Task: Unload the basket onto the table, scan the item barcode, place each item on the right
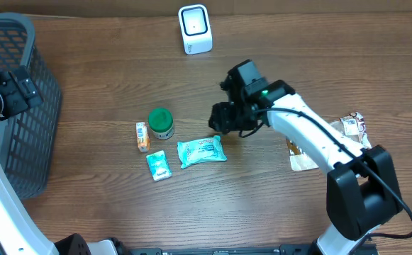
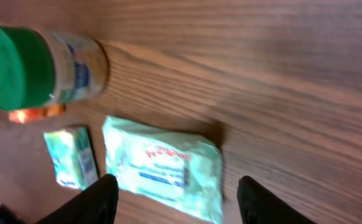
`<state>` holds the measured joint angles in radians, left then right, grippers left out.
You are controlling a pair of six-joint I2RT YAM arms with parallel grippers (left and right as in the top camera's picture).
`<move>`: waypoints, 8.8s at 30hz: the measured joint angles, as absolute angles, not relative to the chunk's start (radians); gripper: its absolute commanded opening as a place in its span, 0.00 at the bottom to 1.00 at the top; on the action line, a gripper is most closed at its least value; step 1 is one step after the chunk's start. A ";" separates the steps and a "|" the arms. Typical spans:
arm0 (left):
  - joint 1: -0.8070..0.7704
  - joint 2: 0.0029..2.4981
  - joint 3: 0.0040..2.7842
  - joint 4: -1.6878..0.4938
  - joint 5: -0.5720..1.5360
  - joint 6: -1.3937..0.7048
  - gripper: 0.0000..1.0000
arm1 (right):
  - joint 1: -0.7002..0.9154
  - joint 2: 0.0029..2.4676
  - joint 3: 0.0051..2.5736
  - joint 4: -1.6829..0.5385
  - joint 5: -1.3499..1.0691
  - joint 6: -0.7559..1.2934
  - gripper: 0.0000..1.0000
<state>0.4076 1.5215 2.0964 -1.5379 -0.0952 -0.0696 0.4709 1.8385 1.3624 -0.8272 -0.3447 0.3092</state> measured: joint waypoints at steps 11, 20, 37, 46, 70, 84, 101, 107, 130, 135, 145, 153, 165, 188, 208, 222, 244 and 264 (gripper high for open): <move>0.408 1.522 2.096 -1.538 -0.095 -0.070 1.00 | 0.447 1.918 1.273 -0.820 -0.487 0.234 0.84; 0.408 1.522 2.096 -1.538 -0.095 -0.070 0.99 | 0.448 1.980 1.273 -0.815 -0.526 0.208 0.75; 0.408 1.522 2.096 -1.538 -0.095 -0.070 1.00 | 0.523 2.072 1.278 -0.752 -0.628 0.252 0.04; 0.408 1.522 2.096 -1.538 -0.095 -0.070 1.00 | 0.524 2.072 1.277 -0.691 -0.628 0.306 0.04; 0.408 1.522 2.096 -1.538 -0.095 -0.070 0.99 | 0.668 1.602 1.321 -1.221 0.251 0.479 0.04; 0.408 1.522 2.096 -1.538 -0.095 -0.070 1.00 | 0.697 1.872 1.424 -1.400 0.628 0.679 0.04; 0.408 1.522 2.096 -1.538 -0.095 -0.070 1.00 | 0.853 1.927 1.446 -1.251 0.388 0.563 0.49; 0.408 1.522 2.096 -1.538 -0.095 -0.070 1.00 | 0.850 1.929 1.586 -1.270 0.273 0.522 0.58; 0.408 1.522 2.096 -1.538 -0.095 -0.070 1.00 | 0.173 1.906 1.466 -1.147 -0.116 0.237 0.29; 0.408 1.522 2.096 -1.538 -0.095 -0.070 1.00 | 0.179 1.906 1.390 -1.216 -0.043 0.339 0.09; 0.408 1.522 2.096 -1.538 -0.095 -0.070 1.00 | 0.195 1.905 1.366 -1.185 0.010 0.448 0.04; 0.408 1.522 2.096 -1.538 -0.095 -0.070 0.99 | 0.241 1.905 1.249 -1.058 0.011 0.503 0.04; 0.408 1.522 2.096 -1.538 -0.095 -0.070 1.00 | 0.289 1.905 1.209 -0.772 -0.067 0.397 0.04; 0.408 1.522 2.096 -1.538 -0.095 -0.070 1.00 | 0.441 1.887 1.442 -1.025 -0.240 0.218 0.15; 0.408 1.522 2.096 -1.538 -0.095 -0.070 1.00 | 0.550 1.781 1.250 -0.910 -0.070 0.788 0.04; 0.408 1.522 2.096 -1.538 -0.095 -0.070 1.00 | 0.571 1.816 1.241 -0.900 0.000 0.856 0.04; 0.408 1.522 2.096 -1.538 -0.095 -0.070 1.00 | 0.583 1.916 1.245 -0.852 -0.010 0.854 0.31; 0.408 1.522 2.096 -1.538 -0.095 -0.070 0.99 | 0.591 1.952 1.307 -0.744 -0.181 0.335 0.58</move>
<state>0.4076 1.5215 2.0964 -1.5379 -0.0952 -0.0696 0.5915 1.9518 1.3067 -0.7444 -0.1806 0.3351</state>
